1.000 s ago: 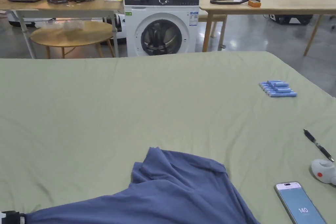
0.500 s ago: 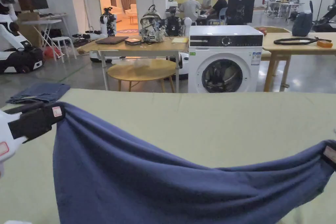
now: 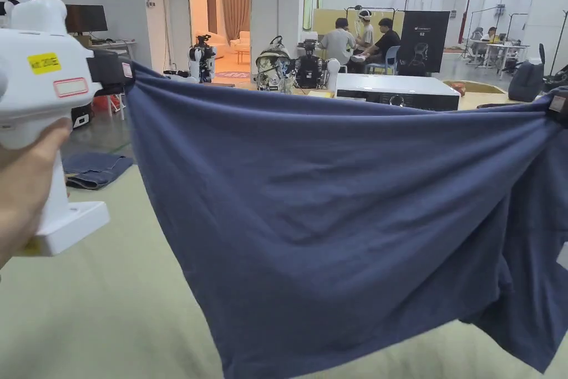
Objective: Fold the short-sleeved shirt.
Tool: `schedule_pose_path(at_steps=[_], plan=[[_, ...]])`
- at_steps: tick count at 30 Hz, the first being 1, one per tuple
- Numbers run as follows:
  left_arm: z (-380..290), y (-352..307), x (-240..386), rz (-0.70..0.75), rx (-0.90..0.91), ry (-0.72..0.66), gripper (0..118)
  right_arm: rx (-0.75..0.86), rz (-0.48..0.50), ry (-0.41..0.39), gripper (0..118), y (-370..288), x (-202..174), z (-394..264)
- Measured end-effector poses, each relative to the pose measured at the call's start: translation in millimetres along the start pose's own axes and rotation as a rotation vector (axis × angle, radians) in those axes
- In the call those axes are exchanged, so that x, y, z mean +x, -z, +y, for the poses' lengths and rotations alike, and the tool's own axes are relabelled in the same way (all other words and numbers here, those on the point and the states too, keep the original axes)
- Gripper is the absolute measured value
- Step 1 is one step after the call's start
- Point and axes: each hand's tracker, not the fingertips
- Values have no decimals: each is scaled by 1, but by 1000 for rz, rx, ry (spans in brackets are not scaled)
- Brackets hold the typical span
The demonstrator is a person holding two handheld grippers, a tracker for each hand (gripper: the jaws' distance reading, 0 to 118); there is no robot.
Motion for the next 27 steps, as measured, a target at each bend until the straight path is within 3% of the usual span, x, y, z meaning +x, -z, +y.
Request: schedule_pose_path(at_steps=[3, 7, 11, 16, 22, 27], plan=[[12, 25, 0, -7, 4, -64, 0, 6, -20, -9, 3, 32, -2, 20], [27, 58, 0, 13, 9, -43, 0, 14, -34, 7, 3, 68, -6, 45], [37, 82, -3, 6, 0, -42, 0, -6, -44, -25, 3, 98, -10, 63], [29, 120, -16, 14, -34, -32, 0, -47, -72, -52, 3, 125, -10, 48], [-82, 128, -32, 11, -226, -60, 0, -204, -58, 4, 3, 142, 20, -59], [-214, 62, -48, -8, -345, -103, 0, -311, -12, 37, 3, 67, 50, -198]])
